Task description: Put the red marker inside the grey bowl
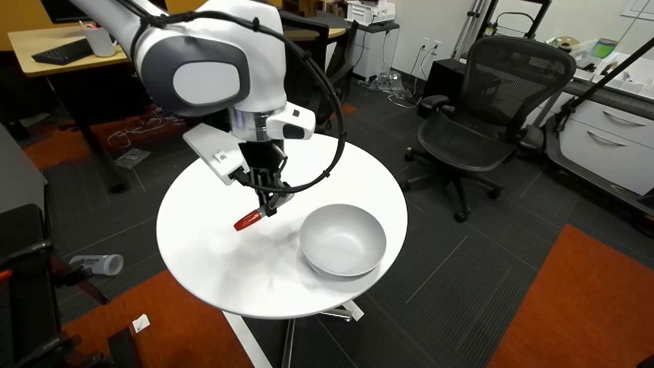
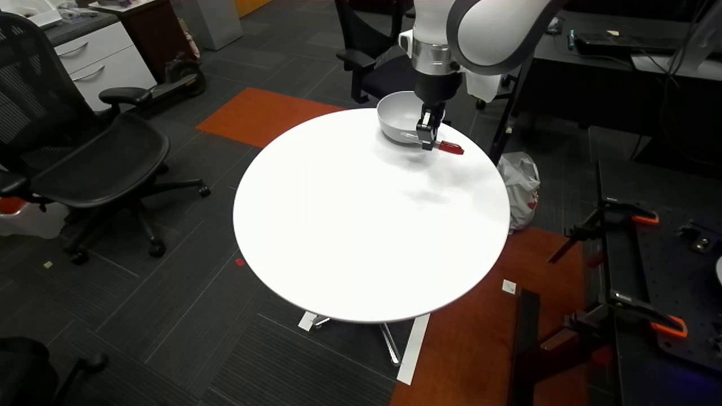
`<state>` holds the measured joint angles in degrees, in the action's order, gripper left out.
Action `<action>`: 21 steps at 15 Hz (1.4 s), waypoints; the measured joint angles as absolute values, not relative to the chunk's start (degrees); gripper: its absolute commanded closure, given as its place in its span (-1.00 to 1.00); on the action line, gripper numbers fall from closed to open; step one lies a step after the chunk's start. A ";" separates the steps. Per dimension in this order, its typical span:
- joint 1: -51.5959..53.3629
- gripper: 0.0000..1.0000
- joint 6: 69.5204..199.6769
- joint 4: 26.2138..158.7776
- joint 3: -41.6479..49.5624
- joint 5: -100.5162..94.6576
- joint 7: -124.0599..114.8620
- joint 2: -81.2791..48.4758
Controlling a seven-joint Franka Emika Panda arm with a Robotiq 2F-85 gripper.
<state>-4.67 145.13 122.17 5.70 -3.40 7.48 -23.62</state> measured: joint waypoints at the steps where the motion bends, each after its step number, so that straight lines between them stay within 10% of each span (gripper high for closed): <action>1: -4.67 0.88 145.14 122.88 5.55 -3.40 7.48 -22.20; 21: -11.54 0.88 148.17 117.70 6.29 6.07 7.44 -15.08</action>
<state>-11.54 148.17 117.70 6.29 6.07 7.44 -15.08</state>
